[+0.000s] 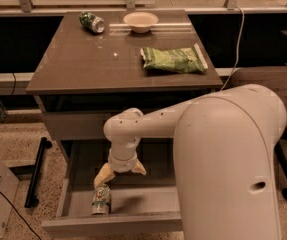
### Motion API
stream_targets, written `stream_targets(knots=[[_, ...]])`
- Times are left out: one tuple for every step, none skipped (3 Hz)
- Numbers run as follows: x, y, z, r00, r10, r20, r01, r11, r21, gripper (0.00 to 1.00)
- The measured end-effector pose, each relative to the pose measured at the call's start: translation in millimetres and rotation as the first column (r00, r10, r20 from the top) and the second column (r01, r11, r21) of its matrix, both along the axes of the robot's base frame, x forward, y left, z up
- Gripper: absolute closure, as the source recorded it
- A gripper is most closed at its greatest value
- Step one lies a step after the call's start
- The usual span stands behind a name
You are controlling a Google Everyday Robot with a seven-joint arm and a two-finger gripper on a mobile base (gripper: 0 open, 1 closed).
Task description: Pick 7up can from middle drawer and place on counter
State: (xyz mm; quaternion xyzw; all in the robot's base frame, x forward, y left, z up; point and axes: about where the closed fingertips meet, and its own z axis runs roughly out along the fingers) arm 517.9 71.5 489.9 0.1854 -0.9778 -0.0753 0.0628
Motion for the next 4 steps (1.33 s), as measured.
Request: stream_targets(knots=[[0, 2, -6, 0.9995, -0.031, -0.007, 0.031, 0.999, -0.024, 0.0], [0, 13, -24, 0.9948, -0.1, -0.015, 0.1, 0.995, -0.026, 0.0], [1, 26, -47, 0.9706, -0.236, -0.046, 0.236, 0.972, 0.001, 0.0], [-2, 38, -61, 0.9532, -0.291, -0.083, 0.293, 0.956, 0.022, 0.0]])
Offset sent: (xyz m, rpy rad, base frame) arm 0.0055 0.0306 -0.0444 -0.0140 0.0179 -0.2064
